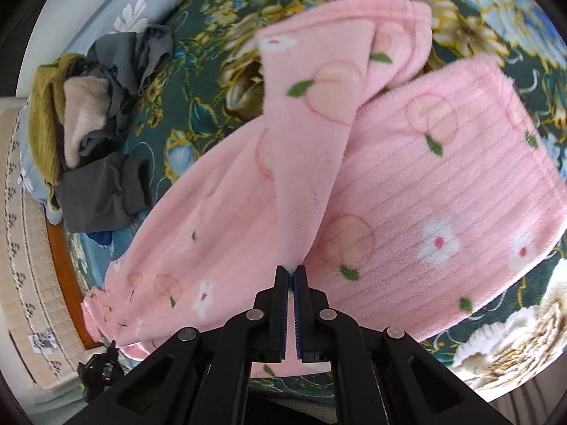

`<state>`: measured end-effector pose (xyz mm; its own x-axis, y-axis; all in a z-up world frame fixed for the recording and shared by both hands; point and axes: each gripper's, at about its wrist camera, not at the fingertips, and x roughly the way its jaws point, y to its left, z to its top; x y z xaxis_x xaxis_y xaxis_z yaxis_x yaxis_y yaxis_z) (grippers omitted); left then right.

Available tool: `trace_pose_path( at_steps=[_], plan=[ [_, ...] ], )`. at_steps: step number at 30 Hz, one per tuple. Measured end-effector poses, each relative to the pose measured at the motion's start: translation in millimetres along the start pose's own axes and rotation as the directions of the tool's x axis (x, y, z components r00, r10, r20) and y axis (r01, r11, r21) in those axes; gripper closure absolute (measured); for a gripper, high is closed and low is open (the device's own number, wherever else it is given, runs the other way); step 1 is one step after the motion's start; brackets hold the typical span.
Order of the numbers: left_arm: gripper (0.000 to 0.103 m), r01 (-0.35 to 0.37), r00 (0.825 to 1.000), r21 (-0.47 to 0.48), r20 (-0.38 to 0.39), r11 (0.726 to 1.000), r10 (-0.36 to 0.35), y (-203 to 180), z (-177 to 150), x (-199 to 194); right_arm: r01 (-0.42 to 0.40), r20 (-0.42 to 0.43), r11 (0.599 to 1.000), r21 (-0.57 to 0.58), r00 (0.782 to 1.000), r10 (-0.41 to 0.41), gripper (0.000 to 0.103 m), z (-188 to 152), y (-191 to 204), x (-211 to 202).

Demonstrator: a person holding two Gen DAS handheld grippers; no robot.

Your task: Fold clothes

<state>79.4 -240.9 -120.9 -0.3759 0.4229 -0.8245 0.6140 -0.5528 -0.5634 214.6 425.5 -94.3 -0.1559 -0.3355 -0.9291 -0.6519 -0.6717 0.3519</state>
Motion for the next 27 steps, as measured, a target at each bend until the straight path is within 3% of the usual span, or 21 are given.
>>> trace_pose_path(
  at_steps=[4, 9, 14, 19, 21, 23, 27],
  plan=[
    [0.101, 0.02, 1.0, 0.017, 0.002, 1.0, -0.02, 0, -1, -4, 0.083, 0.016, 0.996, -0.046, 0.996, -0.082, 0.1, -5, 13, -3],
    [0.101, -0.021, 1.0, 0.046, 0.002, 0.999, 0.021, 10, -3, -18, 0.13, 0.007, 0.987, -0.09, 0.992, -0.13, 0.1, -14, 22, -5],
    [0.101, 0.029, 0.999, -0.061, -0.018, 0.998, -0.03, 36, 3, -20, 0.067, 0.012, 0.993, -0.096, 0.998, -0.066, 0.1, -19, 20, -9],
    [0.101, 0.038, 0.999, -0.085, 0.024, 0.996, -0.036, 23, 4, -9, -0.011, 0.03, 0.997, -0.081, 0.999, 0.013, 0.1, -15, 16, -21],
    [0.101, 0.004, 0.999, -0.08, 0.052, 0.997, 0.0, 19, 0, -12, -0.031, 0.032, 0.996, -0.089, 0.999, 0.034, 0.1, -19, 13, -28],
    [0.101, -0.077, 0.993, -0.043, 0.085, 0.996, 0.08, 9, -7, -17, -0.046, 0.016, 0.995, -0.085, 0.999, 0.048, 0.1, -26, 10, -28],
    [0.101, -0.254, 0.963, 0.058, 0.106, 0.965, 0.247, -10, -15, -16, -0.012, -0.037, 0.997, -0.079, 0.999, 0.009, 0.1, -41, -6, -8]
  ],
)
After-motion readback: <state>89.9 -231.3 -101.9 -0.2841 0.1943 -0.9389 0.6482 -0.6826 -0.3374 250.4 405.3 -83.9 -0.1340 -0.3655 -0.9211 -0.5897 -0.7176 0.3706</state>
